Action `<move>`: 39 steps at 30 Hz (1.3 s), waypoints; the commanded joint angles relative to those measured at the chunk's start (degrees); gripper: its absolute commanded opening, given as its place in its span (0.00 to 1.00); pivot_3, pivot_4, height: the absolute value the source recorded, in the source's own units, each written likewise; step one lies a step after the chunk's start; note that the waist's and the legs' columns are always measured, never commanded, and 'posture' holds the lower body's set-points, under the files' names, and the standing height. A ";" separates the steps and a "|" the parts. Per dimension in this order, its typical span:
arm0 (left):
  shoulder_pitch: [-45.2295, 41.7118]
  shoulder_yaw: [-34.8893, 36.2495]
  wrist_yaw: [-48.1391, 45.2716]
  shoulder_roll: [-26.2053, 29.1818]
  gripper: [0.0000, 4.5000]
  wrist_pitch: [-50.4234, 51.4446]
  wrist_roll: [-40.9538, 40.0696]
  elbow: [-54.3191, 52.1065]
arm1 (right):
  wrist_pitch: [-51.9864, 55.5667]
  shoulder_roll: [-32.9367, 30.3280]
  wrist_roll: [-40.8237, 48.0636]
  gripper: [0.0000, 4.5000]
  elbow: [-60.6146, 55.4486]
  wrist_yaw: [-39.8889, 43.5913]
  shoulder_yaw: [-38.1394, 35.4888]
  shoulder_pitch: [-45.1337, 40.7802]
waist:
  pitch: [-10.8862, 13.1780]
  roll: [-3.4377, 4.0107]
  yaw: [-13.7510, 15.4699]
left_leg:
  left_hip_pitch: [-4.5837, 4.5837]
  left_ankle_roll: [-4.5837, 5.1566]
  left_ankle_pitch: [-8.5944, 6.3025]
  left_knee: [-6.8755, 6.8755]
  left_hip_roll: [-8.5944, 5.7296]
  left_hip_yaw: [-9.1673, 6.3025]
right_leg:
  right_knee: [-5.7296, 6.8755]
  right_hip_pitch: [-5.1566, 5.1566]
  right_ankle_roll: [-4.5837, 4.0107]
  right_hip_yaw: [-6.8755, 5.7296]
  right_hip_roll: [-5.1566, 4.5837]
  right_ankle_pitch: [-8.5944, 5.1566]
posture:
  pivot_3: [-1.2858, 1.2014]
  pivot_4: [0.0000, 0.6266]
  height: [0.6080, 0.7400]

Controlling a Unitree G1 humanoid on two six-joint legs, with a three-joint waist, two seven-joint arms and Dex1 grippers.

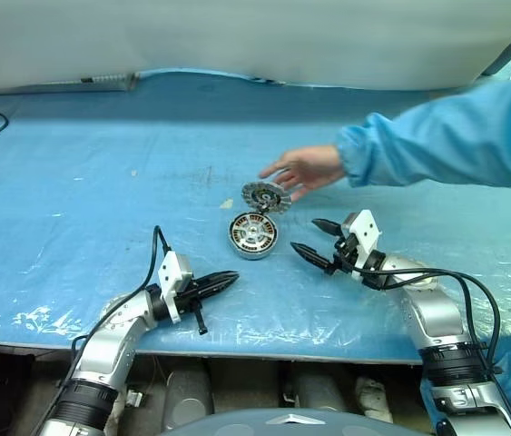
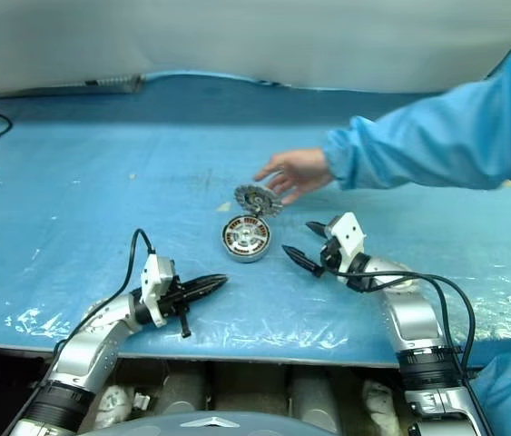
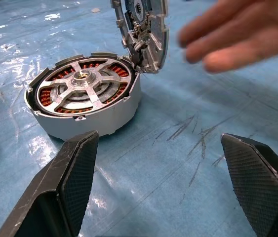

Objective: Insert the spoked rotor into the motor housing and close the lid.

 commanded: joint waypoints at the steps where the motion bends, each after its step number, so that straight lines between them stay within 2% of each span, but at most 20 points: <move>1: -0.17 0.53 -0.47 0.02 0.00 -1.64 -0.18 0.07 | -1.39 -0.16 0.25 0.92 -0.42 -0.07 -0.32 -0.79 | 0.00 0.00 0.00 | 0.00 0.00 0.00 0.00 0.00 0.00 | 0.00 0.00 0.00 0.00 0.00 0.00 | 0.52 0.24 1.00; 9: -0.39 0.30 -0.40 -0.22 0.00 -2.31 -0.01 0.77 | -1.16 -0.29 -1.48 0.92 2.19 -1.82 -0.31 -2.28 | 0.00 0.00 -0.01 | 0.00 0.00 0.00 0.01 0.00 0.00 | 0.01 0.00 0.00 0.00 0.00 0.00 | 0.52 0.24 1.00; 10: -0.40 0.26 -0.38 -0.28 0.00 -2.35 0.01 0.79 | -1.76 -0.14 -3.12 0.88 4.21 -3.61 -0.27 -3.40 | 0.00 0.00 -0.03 | 0.00 0.00 0.00 0.02 0.00 0.00 | 0.02 0.00 0.00 0.00 0.00 0.00 | 0.52 0.24 1.00; 13: -0.44 0.16 -0.42 -0.42 0.00 -2.41 0.02 0.84 | -3.35 0.57 -5.68 0.71 9.59 -6.71 -0.26 -6.85 | 0.00 0.01 -0.08 | 0.02 -0.04 0.02 0.06 -0.01 0.00 | 0.07 0.01 -0.01 0.01 0.00 0.01 | 0.52 0.24 1.00; 17: -0.61 0.14 -0.55 -0.59 0.00 -2.77 0.11 1.23 | -5.69 2.22 -7.28 0.40 15.37 -9.43 -0.18 -12.12 | -0.01 0.02 -0.20 | 0.02 -0.10 0.06 0.06 0.00 0.00 | 0.10 0.00 -0.01 0.01 0.00 0.00 | 0.52 0.24 1.00; 22: -1.17 0.14 -0.64 -1.06 0.00 -3.98 0.71 2.76 | -9.00 5.47 -6.82 0.00 23.41 -8.79 0.05 -21.49 | -0.02 0.03 -0.25 | 0.01 -0.14 0.11 0.09 0.00 0.02 | 0.17 -0.03 -0.02 0.03 0.00 0.01 | 0.52 0.24 1.00; 26: -1.49 0.11 -0.67 -1.35 0.00 -4.60 0.91 3.53 | -9.54 7.76 -4.02 0.00 27.71 -4.95 -0.90 -27.86 | -0.02 0.04 -0.23 | 0.00 -0.08 0.14 0.14 0.01 0.02 | 0.26 -0.06 -0.03 0.03 0.00 0.00 | 0.52 0.24 1.00; 31: -1.04 0.18 -0.67 -1.39 0.00 -5.45 0.95 3.72 | -7.10 8.64 -0.86 0.00 28.69 2.78 -0.43 -31.81 | -0.02 0.04 -0.03 | -0.06 0.03 0.19 0.18 0.03 0.02 | 0.30 -0.07 -0.03 0.00 0.00 0.00 | 0.52 0.24 1.00; 39: -1.06 1.03 1.74 -2.04 0.00 -10.15 3.06 5.45 | 0.70 7.66 4.16 0.00 17.68 15.38 3.01 -27.04 | -0.02 0.04 0.06 | -0.06 0.18 0.10 0.27 0.10 0.01 | 0.41 -0.10 -0.06 -0.02 0.01 -0.01 | 0.52 0.24 1.00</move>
